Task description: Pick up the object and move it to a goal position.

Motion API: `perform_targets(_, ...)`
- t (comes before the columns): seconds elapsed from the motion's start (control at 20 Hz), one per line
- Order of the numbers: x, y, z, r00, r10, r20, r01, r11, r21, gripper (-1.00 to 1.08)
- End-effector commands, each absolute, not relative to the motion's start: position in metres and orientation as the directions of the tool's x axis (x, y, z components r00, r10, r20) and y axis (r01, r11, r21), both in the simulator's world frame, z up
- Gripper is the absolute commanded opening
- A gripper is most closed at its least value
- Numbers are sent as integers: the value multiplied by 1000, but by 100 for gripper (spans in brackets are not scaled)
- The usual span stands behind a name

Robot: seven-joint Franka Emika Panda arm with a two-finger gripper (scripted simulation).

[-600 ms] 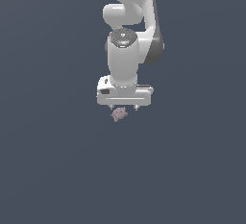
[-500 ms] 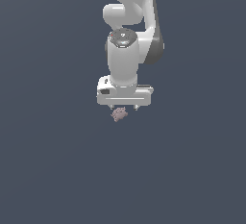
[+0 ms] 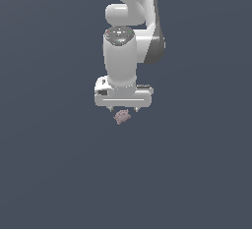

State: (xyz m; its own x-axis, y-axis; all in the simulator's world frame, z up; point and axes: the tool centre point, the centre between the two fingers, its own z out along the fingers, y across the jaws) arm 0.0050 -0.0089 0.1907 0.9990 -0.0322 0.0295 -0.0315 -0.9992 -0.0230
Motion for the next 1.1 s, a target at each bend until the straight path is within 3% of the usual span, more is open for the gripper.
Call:
perform_targets(0.0, 5, -9, 191, 999, -31, 29, -30, -999, -24, 100)
perform_targets(0.55, 0, -9, 182, 994, -108, 24, -108, -994, -25, 100)
perform_targets(1.05, -14, -10, 158, 950, -311, 12, -311, -950, -26, 100)
